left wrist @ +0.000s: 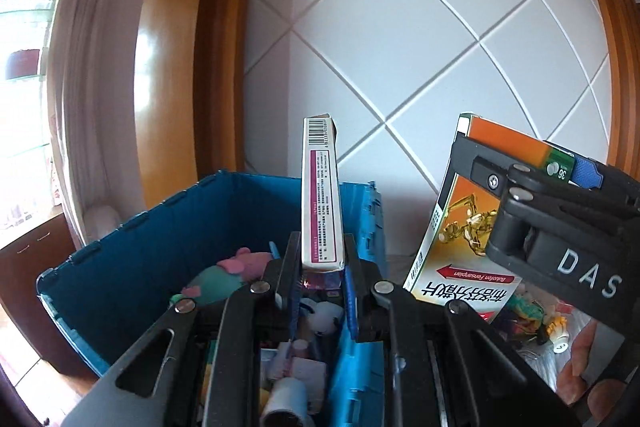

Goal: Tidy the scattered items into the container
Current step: 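Lift both medicine boxes and carry them over the blue crate, then open both tools over the crate to drop the medicine boxes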

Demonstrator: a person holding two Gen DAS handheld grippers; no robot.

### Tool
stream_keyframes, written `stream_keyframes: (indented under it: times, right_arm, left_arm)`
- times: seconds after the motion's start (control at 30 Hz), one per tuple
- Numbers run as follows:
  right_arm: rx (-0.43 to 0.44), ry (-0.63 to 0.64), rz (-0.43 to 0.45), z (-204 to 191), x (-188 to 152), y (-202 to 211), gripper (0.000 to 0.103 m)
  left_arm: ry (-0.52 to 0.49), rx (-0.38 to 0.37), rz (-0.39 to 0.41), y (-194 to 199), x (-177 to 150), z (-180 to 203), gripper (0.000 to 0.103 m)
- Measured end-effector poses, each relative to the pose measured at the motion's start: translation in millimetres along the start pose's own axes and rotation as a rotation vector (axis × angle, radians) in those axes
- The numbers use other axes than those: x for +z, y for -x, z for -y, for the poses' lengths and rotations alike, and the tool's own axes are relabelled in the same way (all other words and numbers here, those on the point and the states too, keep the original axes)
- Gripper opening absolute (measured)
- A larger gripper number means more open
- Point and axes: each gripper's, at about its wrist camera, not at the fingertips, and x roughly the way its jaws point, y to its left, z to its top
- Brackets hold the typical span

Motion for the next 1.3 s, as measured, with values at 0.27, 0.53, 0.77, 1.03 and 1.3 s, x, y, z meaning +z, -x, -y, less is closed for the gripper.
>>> stream_keyframes:
  times: [0.27,0.53,0.77,1.03,1.3]
  right_arm:
    - [0.092,-0.008,-0.052,-92.3,4.6,-45.6,0.087]
    - [0.077,-0.005,-0.182,-127.1,-27.9,-91.8,0.087]
    - [-0.004,0.002,-0.322,-126.8,-44.7,-116.6,0.087]
    - [-0.039,0.020,-0.412,-135.8,-56.2,-127.9,0.088]
    - [-0.067,0.018,-0.399,-138.0,-53.3,-120.4,0.088]
  left_arm:
    - [0.024,0.063,-0.117,-30.3,-10.4,-96.2,0.018]
    - [0.018,0.065,-0.230,-62.8,-36.8,-147.8,0.018]
    - [0.021,0.017,-0.317,-88.2,-53.6,-154.6,0.018]
    - [0.021,0.008,-0.342,-90.9,-57.8,-156.6,0.018]
    - [0.021,0.022,-0.337,-90.3,-57.9,-160.1,0.053]
